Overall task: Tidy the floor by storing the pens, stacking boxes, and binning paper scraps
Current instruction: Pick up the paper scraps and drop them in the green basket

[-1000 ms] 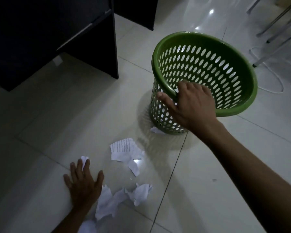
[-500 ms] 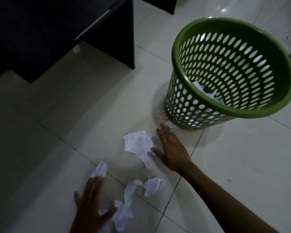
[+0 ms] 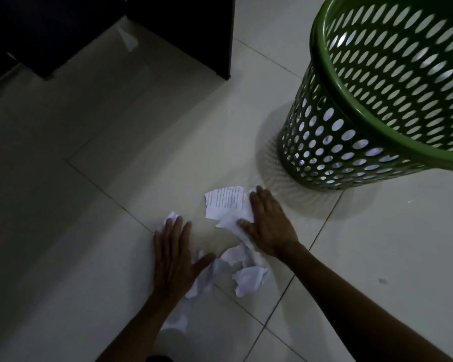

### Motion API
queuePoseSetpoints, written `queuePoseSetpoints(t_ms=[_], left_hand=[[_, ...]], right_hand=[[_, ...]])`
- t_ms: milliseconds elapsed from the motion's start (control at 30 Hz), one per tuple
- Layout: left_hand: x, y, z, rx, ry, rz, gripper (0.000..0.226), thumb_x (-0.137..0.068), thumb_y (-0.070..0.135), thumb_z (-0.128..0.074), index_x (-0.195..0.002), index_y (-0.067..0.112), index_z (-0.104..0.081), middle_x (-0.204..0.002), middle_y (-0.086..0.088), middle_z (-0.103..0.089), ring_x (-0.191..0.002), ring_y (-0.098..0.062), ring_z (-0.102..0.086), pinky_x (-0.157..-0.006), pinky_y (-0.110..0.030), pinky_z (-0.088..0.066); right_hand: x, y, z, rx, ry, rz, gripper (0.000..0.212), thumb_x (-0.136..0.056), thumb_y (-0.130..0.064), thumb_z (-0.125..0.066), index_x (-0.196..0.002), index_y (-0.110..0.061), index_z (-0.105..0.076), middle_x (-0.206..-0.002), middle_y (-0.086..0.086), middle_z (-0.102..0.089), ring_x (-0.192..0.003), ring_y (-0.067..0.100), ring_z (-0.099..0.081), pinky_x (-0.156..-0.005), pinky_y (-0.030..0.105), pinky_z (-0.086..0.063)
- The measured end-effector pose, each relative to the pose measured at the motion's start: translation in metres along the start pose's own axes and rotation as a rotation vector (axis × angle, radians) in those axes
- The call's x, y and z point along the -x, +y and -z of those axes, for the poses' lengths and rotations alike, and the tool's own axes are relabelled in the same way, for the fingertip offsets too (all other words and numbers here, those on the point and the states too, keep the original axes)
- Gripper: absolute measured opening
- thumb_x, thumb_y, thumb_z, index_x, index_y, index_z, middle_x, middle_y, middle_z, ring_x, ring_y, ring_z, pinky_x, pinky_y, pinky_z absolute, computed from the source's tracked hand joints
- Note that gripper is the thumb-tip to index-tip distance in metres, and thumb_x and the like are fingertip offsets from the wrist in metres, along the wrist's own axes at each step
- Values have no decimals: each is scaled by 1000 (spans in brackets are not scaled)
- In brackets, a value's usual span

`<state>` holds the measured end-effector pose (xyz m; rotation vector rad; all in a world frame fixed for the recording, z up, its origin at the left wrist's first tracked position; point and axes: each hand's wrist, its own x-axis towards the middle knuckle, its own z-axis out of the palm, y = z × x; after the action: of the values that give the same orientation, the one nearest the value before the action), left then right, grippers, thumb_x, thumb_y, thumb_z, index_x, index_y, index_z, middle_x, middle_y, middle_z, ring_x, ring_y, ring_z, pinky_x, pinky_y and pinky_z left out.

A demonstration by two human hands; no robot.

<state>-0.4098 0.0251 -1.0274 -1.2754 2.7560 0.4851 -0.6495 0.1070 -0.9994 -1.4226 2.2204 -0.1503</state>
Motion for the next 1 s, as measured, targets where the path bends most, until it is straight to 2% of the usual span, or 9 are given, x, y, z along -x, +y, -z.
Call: queuePoseSetpoints(t_ms=[67,133,267,433,633,733,833,933,1000], left_hand=[[-18,11,6,-26,11,-3,98,-74,81,-43,-139,7,-45,-149,-18,-37,-140,-36,-30,-113,-58,-21],[-33,18,13,-23,-6,16,104,-72,85,-38,-143,10,-39,-153,-18,-31,-142,-36,-26,-114,-59,-17],[-29,14,16,75,-37,37,111,-65,93,-25,-151,23,-18,-159,-16,-11,-147,-34,-9,-113,-63,-8],[-10,6,4,-75,-99,-175,118,-58,97,-30,-149,23,-18,-156,-18,-20,-145,-35,-16,-106,-73,-11],[-9,2,-8,-87,48,-306,105,-71,86,-42,-146,14,-34,-155,-11,-29,-145,-29,-22,-109,-71,-8],[-7,2,-14,-5,174,-343,77,-84,67,-49,-139,14,-38,-148,-11,-40,-142,-31,-29,-112,-61,-20],[-4,2,-18,57,230,-351,44,-88,44,-55,-124,18,-52,-136,-9,-54,-134,-29,-39,-104,-47,-32],[-5,3,-16,29,182,-349,46,-74,23,-74,-116,19,-54,-126,-8,-58,-122,-30,-45,-94,-43,-42],[-6,9,-12,16,138,-349,51,-68,13,-77,-114,17,-55,-121,-9,-59,-113,-30,-46,-88,-42,-47]], right_hand=[[12,-7,-3,-36,-34,148,95,-86,-76,-8,-152,-8,-16,-160,11,-11,-149,24,-8,-122,41,-10],[18,-3,-2,-53,-24,256,97,-83,-78,-31,-152,-11,-17,-160,9,-11,-149,21,-8,-120,44,-16],[17,8,1,57,-35,363,135,-55,-94,-45,-154,-14,0,-160,14,11,-148,26,13,-119,50,0],[10,3,-22,214,-92,428,144,-44,-99,-43,-154,-17,2,-160,13,14,-148,28,14,-117,54,10],[4,2,-25,158,-124,443,116,-64,-92,-37,-154,-25,-8,-162,7,-1,-149,28,4,-119,49,1],[12,-1,-29,-18,-69,441,88,-81,-68,-54,-151,-24,-26,-159,8,-19,-148,29,-5,-119,49,-15],[17,-4,-29,-89,-7,460,67,-80,-31,-74,-138,-10,-50,-146,18,-42,-140,42,-26,-111,54,-31],[16,-12,-27,-82,-33,469,63,-72,-11,-77,-130,-1,-56,-140,24,-47,-136,48,-30,-106,55,-34],[18,-15,-22,-80,-87,453,60,-79,-12,-71,-135,-4,-51,-150,18,-36,-143,36,-19,-112,48,-34]])
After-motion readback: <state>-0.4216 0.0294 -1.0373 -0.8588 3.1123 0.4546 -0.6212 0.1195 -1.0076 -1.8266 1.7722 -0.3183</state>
